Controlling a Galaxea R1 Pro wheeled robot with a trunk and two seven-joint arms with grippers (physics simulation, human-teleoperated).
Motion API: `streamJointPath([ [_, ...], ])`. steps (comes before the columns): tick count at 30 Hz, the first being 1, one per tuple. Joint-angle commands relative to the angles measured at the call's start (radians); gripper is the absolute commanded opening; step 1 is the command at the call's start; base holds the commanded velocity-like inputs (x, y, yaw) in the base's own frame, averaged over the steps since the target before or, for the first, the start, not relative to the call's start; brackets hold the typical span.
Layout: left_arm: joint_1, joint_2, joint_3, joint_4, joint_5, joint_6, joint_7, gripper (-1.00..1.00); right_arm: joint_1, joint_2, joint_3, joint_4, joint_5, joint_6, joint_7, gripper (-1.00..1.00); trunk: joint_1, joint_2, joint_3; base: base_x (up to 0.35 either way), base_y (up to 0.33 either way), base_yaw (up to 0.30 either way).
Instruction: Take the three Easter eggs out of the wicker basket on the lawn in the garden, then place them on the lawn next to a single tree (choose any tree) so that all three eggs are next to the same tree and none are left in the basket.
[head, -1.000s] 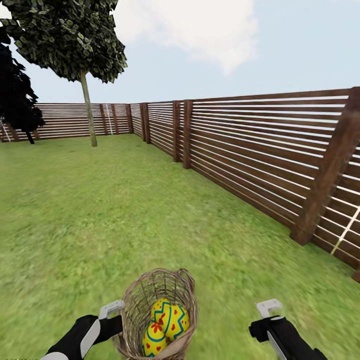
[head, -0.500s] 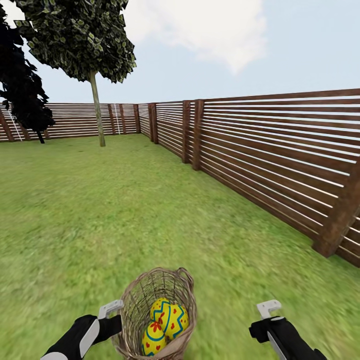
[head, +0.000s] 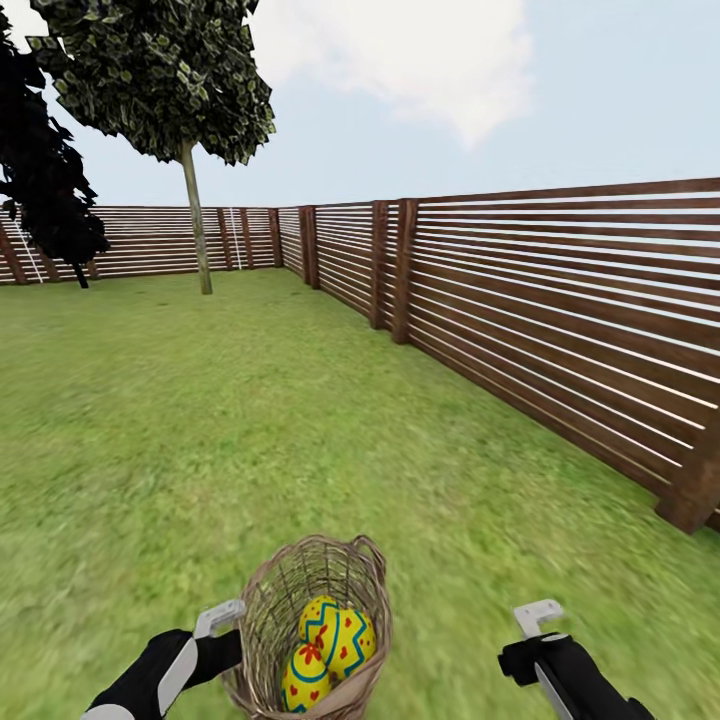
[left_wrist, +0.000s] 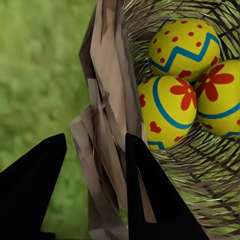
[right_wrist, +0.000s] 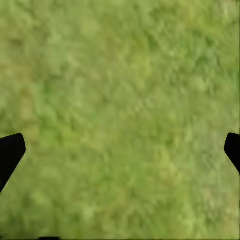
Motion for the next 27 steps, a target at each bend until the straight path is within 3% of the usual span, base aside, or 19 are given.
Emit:
streamJointPath([
  [1, 0.0, 0.0, 0.008, -0.002, 0.01, 0.007, -0.005, -1.0, -0.001, -0.001, 0.004, -0.002, -0.003, 0.006, -0.005, 1.0, 0.0, -0.001, -0.001, 0.271, 0.219, 0.0],
  [27, -0.001, 0.001, 0.014, -0.003, 0.01, 0.007, -0.005, -1.0, -0.001, -0.001, 0.004, 0.0, -0.003, 0.001, -0.005, 1.0, 0.0, -0.001, -0.001, 0.299, 0.199, 0.0],
])
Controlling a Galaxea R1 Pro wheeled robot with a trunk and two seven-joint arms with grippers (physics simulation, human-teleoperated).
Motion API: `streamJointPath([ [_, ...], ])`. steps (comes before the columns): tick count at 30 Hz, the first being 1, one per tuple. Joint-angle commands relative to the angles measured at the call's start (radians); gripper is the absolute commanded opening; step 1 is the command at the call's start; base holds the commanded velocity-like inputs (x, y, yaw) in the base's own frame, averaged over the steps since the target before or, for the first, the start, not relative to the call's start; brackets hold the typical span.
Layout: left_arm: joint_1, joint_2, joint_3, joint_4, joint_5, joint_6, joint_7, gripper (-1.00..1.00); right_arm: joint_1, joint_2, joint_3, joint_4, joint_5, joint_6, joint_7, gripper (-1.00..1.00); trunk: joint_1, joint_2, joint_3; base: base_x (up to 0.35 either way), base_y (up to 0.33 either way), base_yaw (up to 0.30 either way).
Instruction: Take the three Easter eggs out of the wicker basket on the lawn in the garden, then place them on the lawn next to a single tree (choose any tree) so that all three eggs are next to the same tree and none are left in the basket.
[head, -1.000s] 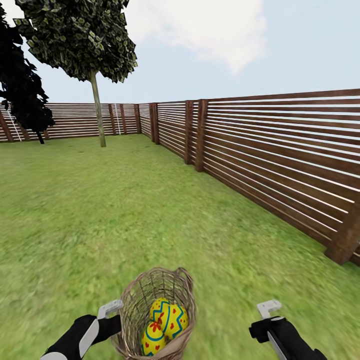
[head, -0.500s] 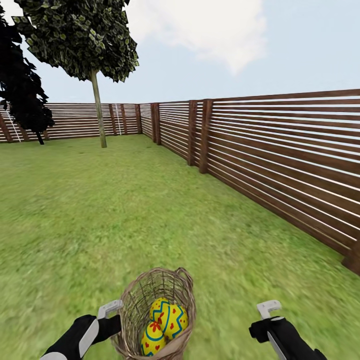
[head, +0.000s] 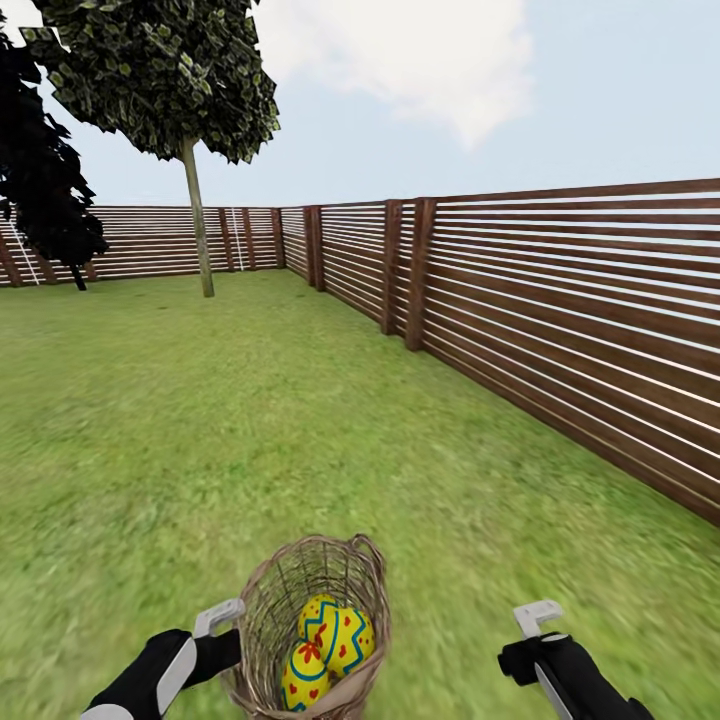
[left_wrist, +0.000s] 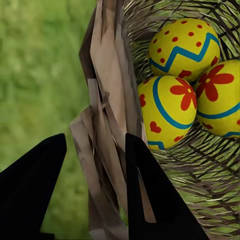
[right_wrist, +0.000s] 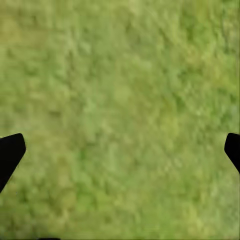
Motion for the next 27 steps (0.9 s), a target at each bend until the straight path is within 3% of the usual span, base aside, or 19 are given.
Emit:
streamJointPath([
  [1, -0.001, -0.001, 0.023, -0.001, 0.009, 0.007, -0.005, -1.0, 0.0, -0.001, 0.004, -0.002, -0.003, 0.006, -0.005, 1.0, 0.0, -0.001, -0.001, 0.283, 0.222, 0.0],
  [4, -0.001, -0.001, 0.038, -0.001, 0.009, 0.007, -0.007, -1.0, 0.0, -0.001, 0.004, -0.002, -0.003, 0.006, -0.005, 1.0, 0.0, -0.001, -0.001, 0.283, 0.222, 0.0],
  [27, -0.001, 0.001, 0.039, -0.003, 0.009, 0.007, -0.008, -1.0, -0.001, -0.001, 0.004, 0.009, -0.003, 0.006, -0.005, 1.0, 0.0, -0.001, -0.001, 0.284, 0.219, 0.0],
])
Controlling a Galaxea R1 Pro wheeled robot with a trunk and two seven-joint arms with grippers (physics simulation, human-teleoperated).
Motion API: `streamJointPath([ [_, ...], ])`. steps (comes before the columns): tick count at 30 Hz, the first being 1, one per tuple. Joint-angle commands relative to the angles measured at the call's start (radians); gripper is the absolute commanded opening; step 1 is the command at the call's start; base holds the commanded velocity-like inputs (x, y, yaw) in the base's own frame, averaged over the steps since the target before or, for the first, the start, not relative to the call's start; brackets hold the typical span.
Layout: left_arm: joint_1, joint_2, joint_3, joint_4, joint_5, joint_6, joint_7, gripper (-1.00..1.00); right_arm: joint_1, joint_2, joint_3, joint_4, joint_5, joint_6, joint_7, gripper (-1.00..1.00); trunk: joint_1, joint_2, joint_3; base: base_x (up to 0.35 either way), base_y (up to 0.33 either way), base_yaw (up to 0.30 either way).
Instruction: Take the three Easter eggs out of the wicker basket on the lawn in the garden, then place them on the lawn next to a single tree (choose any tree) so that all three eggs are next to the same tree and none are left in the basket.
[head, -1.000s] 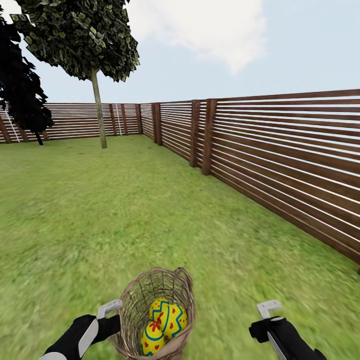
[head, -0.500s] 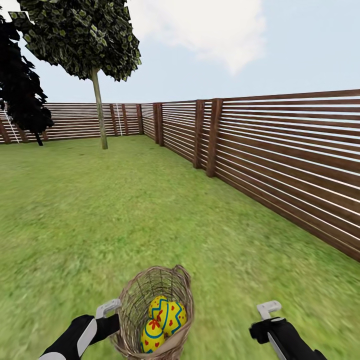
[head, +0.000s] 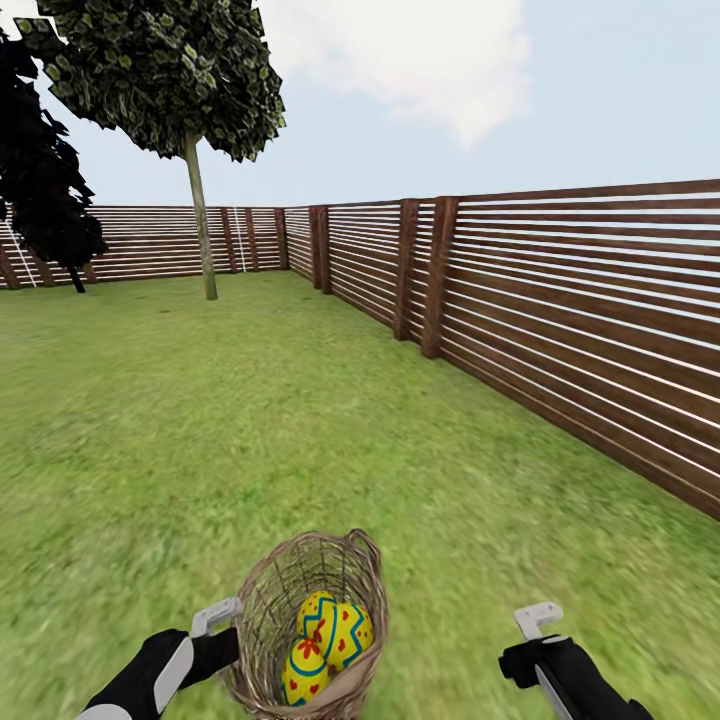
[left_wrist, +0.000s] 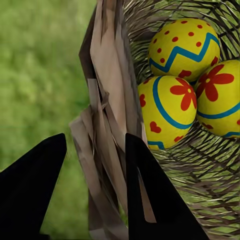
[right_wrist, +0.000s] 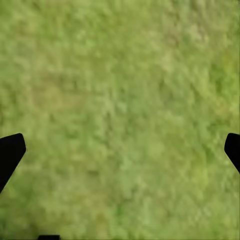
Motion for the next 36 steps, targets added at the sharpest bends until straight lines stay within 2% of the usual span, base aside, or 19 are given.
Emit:
streamJointPath([
  [1, -0.001, 0.0, 0.007, -0.001, 0.007, 0.007, -0.005, -1.0, 0.0, -0.001, 0.004, -0.002, -0.003, 0.006, -0.005, 1.0, 0.0, 0.0, -0.001, 0.284, 0.218, 0.0],
  [36, -0.001, 0.002, 0.007, -0.003, 0.007, 0.007, -0.006, -1.0, -0.001, 0.0, 0.004, 0.018, -0.003, -0.019, -0.005, 1.0, 0.0, 0.0, -0.001, 0.301, 0.198, 0.0],
])
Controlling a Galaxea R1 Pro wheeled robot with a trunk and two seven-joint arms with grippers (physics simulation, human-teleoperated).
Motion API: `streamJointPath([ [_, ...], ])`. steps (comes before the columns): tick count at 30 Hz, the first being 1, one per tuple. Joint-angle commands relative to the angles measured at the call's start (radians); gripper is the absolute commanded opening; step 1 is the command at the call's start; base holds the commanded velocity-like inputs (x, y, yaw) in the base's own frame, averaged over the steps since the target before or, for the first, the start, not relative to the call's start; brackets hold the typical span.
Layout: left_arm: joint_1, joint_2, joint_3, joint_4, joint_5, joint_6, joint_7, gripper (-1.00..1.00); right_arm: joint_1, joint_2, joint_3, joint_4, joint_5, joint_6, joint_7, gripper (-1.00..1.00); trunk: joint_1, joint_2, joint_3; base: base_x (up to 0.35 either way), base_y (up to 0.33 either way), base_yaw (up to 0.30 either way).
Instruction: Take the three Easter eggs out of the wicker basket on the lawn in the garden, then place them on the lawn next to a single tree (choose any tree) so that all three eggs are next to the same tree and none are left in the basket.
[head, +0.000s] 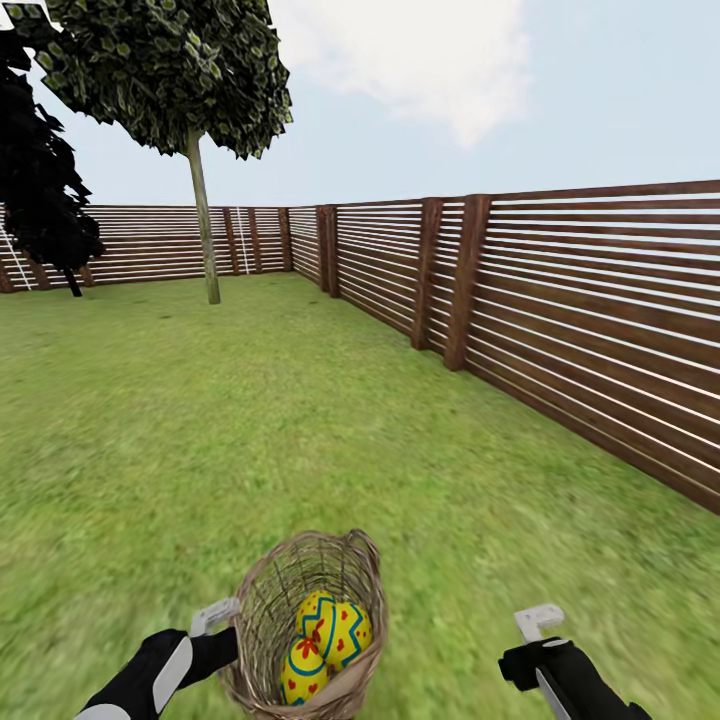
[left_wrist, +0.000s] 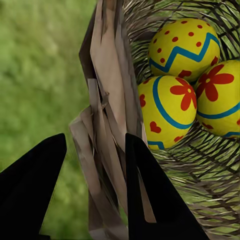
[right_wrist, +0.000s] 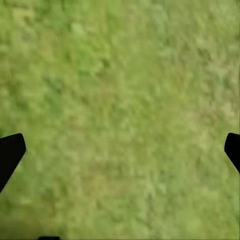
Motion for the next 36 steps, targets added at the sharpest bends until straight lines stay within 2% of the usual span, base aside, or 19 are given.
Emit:
streamJointPath([
  [1, 0.0, 0.0, 0.008, -0.002, 0.009, 0.007, -0.005, -1.0, 0.0, -0.001, 0.004, -0.002, -0.003, 0.006, -0.005, 1.0, 0.0, -0.001, -0.001, 0.318, 0.172, 0.0],
  [4, -0.001, 0.002, 0.008, -0.003, 0.009, 0.008, -0.005, -1.0, 0.0, -0.003, 0.002, -0.004, -0.003, 0.005, -0.005, 1.0, 0.0, -0.001, -0.001, 0.318, 0.171, 0.0],
  [5, -0.001, 0.002, 0.008, -0.003, 0.009, 0.007, -0.005, -1.0, -0.001, -0.021, -0.02, -0.026, -0.008, 0.005, -0.005, 1.0, 0.0, -0.001, -0.001, 0.318, 0.167, 0.0],
  [6, 0.0, 0.002, 0.008, -0.003, 0.009, 0.008, -0.005, -1.0, -0.001, -0.065, -0.107, -0.052, -0.016, 0.01, 0.003, 1.0, 0.0, -0.001, -0.001, 0.318, 0.162, 0.0],
  [7, 0.0, 0.003, 0.008, -0.003, 0.009, 0.008, -0.005, -1.0, 0.0, -0.078, -0.146, -0.06, -0.018, 0.013, 0.004, 1.0, 0.0, -0.001, -0.001, 0.318, 0.159, 0.0],
  [9, -0.001, 0.015, 0.012, -0.004, 0.009, 0.008, -0.007, -1.0, 0.0, -0.077, -0.167, -0.061, -0.018, 0.015, 0.005, 1.0, 0.0, -0.001, -0.001, 0.319, 0.157, 0.0],
  [12, 0.0, 0.032, 0.016, -0.005, 0.01, 0.008, -0.008, -1.0, 0.0, -0.073, -0.163, -0.06, -0.015, 0.015, 0.005, 1.0, 0.0, -0.001, -0.001, 0.319, 0.156, 0.0],
  [17, 0.0, 0.037, 0.022, -0.005, 0.011, 0.008, -0.008, -1.0, -0.001, -0.066, -0.152, -0.059, -0.008, 0.013, 0.005, 1.0, 0.0, -0.001, -0.001, 0.319, 0.156, 0.0],
  [20, 0.0, 0.039, 0.05, -0.006, 0.011, 0.008, -0.008, -1.0, -0.001, -0.065, -0.15, -0.057, -0.008, 0.013, 0.005, 1.0, 0.0, -0.001, -0.001, 0.319, 0.156, 0.0],
  [23, 0.0, 0.036, 0.052, -0.005, 0.011, 0.007, -0.008, -1.0, -0.001, -0.052, -0.137, -0.057, -0.006, 0.012, 0.005, 1.0, 0.0, -0.001, -0.001, 0.319, 0.154, 0.0],
  [36, 0.0, 0.036, 0.052, -0.005, 0.011, 0.008, -0.008, -1.0, 0.0, -0.045, -0.135, -0.056, -0.006, 0.012, 0.004, 1.0, 0.0, -0.001, -0.001, 0.32, 0.151, 0.0],
])
